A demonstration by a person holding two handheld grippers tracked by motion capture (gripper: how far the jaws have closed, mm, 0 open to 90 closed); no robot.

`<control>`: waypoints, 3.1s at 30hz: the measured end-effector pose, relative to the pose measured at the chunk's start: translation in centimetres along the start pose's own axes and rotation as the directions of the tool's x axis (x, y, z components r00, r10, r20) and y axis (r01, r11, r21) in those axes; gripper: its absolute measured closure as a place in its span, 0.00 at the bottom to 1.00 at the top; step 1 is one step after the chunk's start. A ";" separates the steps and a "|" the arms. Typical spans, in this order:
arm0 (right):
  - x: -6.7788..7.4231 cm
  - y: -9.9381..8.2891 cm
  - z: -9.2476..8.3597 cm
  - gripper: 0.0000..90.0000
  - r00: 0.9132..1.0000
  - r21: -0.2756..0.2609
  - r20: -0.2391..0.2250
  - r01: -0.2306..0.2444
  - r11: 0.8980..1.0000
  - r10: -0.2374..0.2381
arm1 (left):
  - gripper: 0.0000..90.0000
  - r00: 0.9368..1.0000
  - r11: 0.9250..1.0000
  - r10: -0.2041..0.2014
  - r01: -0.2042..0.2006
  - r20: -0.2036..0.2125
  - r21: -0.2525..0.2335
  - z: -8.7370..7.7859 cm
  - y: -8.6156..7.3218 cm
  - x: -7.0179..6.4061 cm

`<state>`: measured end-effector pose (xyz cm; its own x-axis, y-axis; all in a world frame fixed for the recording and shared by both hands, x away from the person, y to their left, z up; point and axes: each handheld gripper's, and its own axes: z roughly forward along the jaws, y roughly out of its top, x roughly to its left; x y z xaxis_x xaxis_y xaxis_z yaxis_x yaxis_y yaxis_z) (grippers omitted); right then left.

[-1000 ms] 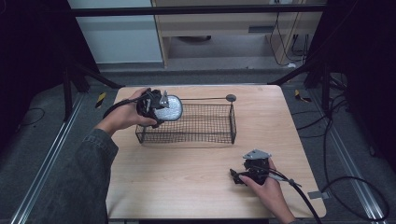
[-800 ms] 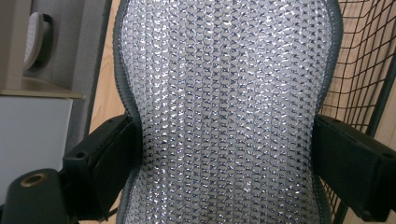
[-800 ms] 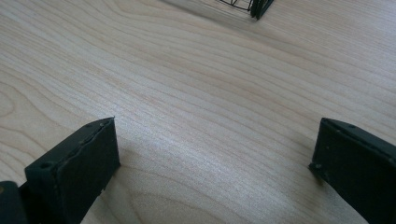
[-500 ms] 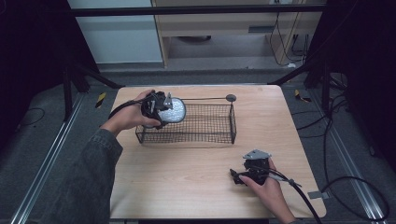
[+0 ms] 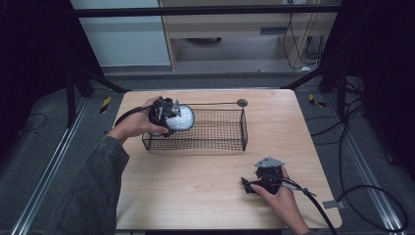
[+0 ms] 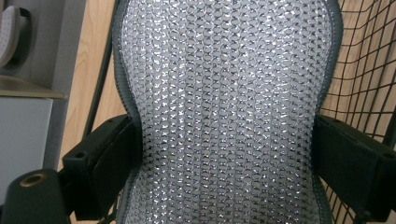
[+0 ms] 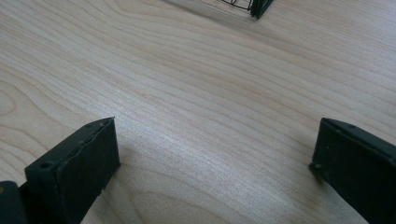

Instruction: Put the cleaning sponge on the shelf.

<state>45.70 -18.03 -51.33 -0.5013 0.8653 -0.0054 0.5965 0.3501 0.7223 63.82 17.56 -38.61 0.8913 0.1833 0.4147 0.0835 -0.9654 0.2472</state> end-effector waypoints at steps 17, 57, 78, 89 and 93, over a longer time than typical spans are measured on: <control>0.0 0.0 -0.1 0.01 1.000 0.001 0.002 -0.001 1.000 0.001 | 0.05 0.999 0.999 -0.047 0.047 0.020 -0.008 0.4 -0.4 0.2; 0.0 0.0 -0.1 0.01 1.000 0.001 0.000 -0.003 1.000 0.003 | 0.10 0.996 0.991 -0.093 0.092 -0.001 -0.101 -2.4 0.3 -0.8; 0.0 -0.1 -0.1 0.01 1.000 0.000 0.000 0.000 1.000 0.000 | 0.10 0.969 0.957 -0.243 0.231 -0.053 -0.174 -5.0 0.5 -3.8; 0.0 -0.1 -0.1 0.01 1.000 -0.001 0.000 0.001 1.000 -0.001 | 0.08 0.928 0.896 -0.371 0.349 -0.033 -0.274 -6.5 -0.5 -8.0; 0.0 -0.1 -0.1 0.01 1.000 -0.001 0.001 0.003 1.000 -0.003 | 0.08 0.922 0.886 -0.386 0.365 -0.017 -0.286 -6.8 -1.3 -9.9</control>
<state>45.59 -18.12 -51.33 -0.5025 0.8645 -0.0081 0.5947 0.3524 0.7226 51.85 18.24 -37.12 0.7823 0.5446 0.3023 0.2717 -0.7351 0.6211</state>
